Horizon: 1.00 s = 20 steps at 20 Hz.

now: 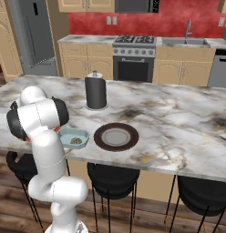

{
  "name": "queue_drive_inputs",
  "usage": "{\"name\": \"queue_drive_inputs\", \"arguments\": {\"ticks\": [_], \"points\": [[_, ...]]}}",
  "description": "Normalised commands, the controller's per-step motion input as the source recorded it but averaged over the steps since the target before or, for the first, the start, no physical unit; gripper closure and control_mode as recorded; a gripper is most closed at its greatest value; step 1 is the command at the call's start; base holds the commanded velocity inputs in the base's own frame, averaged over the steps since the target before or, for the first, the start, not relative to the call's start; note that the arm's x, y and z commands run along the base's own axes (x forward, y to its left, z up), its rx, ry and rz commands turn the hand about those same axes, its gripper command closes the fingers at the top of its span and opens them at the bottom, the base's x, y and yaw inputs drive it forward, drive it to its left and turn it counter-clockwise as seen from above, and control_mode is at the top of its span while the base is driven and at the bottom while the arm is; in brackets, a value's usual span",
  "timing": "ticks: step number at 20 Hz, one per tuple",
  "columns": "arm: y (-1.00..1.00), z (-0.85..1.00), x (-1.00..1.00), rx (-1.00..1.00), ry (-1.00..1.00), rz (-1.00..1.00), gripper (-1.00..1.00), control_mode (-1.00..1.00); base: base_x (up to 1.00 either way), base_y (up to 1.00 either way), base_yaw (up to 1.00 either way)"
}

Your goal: Place two dumplings into each of the tupperware containers and then place the containers in the fridge.

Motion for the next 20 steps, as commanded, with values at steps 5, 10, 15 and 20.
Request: {"name": "queue_drive_inputs", "arguments": {"ticks": [5, 10, 15, 20], "points": [[0.06, -0.06, 0.16, 0.00, 0.00, 0.00, -1.00, -1.00, 0.00, 0.00, 0.00], [0.12, -0.20, 0.08, 0.00, 0.00, 0.00, -1.00, -1.00, 0.00, 0.00, 0.00], [0.08, -0.25, 0.01, 0.00, 0.00, 0.00, -1.00, -1.00, 0.00, 0.00, 0.00], [0.00, -0.11, 0.10, 0.00, 0.00, 0.00, -1.00, -1.00, 0.00, 0.00, 0.00]]}}
